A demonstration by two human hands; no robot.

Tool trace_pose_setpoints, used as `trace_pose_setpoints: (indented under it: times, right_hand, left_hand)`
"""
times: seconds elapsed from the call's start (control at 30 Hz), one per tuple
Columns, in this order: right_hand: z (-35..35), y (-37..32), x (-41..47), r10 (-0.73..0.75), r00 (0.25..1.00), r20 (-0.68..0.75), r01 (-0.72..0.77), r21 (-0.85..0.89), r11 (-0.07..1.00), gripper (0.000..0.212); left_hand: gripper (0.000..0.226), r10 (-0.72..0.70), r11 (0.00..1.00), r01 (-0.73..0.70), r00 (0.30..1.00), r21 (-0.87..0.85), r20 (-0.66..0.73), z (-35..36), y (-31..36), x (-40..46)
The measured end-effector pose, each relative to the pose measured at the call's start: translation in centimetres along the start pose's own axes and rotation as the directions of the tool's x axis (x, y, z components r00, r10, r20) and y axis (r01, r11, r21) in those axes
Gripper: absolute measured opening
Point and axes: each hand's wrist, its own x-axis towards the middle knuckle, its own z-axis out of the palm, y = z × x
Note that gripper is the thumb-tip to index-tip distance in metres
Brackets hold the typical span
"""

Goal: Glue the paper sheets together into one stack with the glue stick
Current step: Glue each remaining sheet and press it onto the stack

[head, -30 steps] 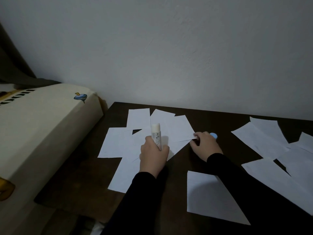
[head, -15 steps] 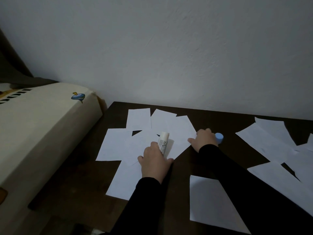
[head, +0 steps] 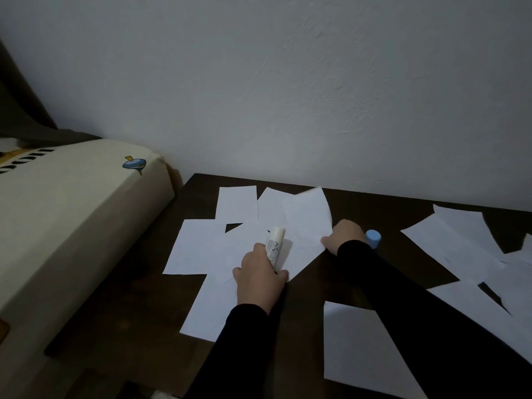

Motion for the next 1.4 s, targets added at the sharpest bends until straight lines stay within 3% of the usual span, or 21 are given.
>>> trace_pose_setpoints:
  times: [0.07,0.37,0.5,0.67,0.87,1.13,1.4]
  right_hand:
    - [-0.6,0.3,-0.3,-0.043,0.999,-0.015,0.044,0.128,0.991,0.013]
    - [-5.2,4.7,-5.0,-0.127,0.984,-0.128,0.178,0.573,0.8,0.025]
    - [-6.8,8.4,-7.3,-0.105,0.982,-0.155,0.182,0.662,0.727,0.022]
    - [-7.2,13.3,-9.2,-0.105,0.985,-0.135,0.169,0.695,0.699,0.024]
    - [-6.6,16.5,-9.8,-0.056,0.981,-0.185,0.173,0.706,0.687,0.031]
    - [-5.9,16.9,-9.3,-0.109,0.961,-0.255,0.238,0.56,0.793,0.032]
    - [-5.5,16.7,-9.4,-0.226,0.962,-0.154,0.27,0.411,0.871,0.04]
  left_hand:
    - [0.04,-0.003,1.0,0.003,1.0,-0.003,0.002,0.0,0.1,0.1]
    - [0.043,0.034,0.999,-0.035,0.998,-0.014,-0.055,0.0,2.2,-0.9]
    - [0.056,0.091,0.986,-0.078,0.992,-0.146,0.084,0.8,3.5,-2.3]
    - [0.067,0.162,0.983,-0.177,0.959,0.045,0.231,1.6,4.8,-4.2]
    - [0.061,0.205,0.971,-0.235,0.921,0.053,0.331,2.7,5.7,-5.8]
    - [0.061,0.246,0.964,-0.265,0.9,0.005,0.361,1.8,5.1,-6.4]
    - [0.053,0.269,0.955,-0.297,0.884,0.013,0.383,0.5,4.8,-6.3]
